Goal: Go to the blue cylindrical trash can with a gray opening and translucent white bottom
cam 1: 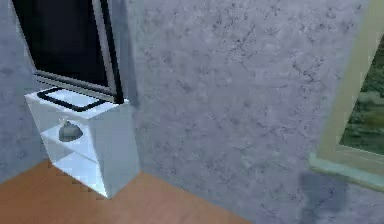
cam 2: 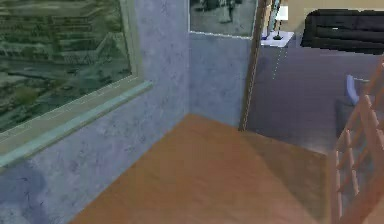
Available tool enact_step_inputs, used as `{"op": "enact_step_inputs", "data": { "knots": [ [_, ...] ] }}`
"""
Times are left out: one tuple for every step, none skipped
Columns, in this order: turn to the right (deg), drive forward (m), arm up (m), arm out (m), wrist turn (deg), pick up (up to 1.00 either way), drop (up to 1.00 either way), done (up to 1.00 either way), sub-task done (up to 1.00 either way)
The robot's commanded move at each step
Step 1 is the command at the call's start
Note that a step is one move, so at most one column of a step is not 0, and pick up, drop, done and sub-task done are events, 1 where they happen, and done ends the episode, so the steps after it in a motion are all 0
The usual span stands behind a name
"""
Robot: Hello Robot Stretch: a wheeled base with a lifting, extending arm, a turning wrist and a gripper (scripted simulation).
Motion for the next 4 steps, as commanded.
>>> {"op": "enact_step_inputs", "data": {
  "knots": [
    [45.0,0.0,0.0,0.0,0.0,0.0,0.0,0.0,0.0],
    [45.0,0.0,0.0,0.0,0.0,0.0,0.0,0.0,0.0],
    [30.0,0.0,0.0,0.0,0.0,0.0,0.0,0.0,0.0],
    [0.0,1.0,0.0,0.0,0.0,0.0,0.0,0.0,0.0]
  ]
}}
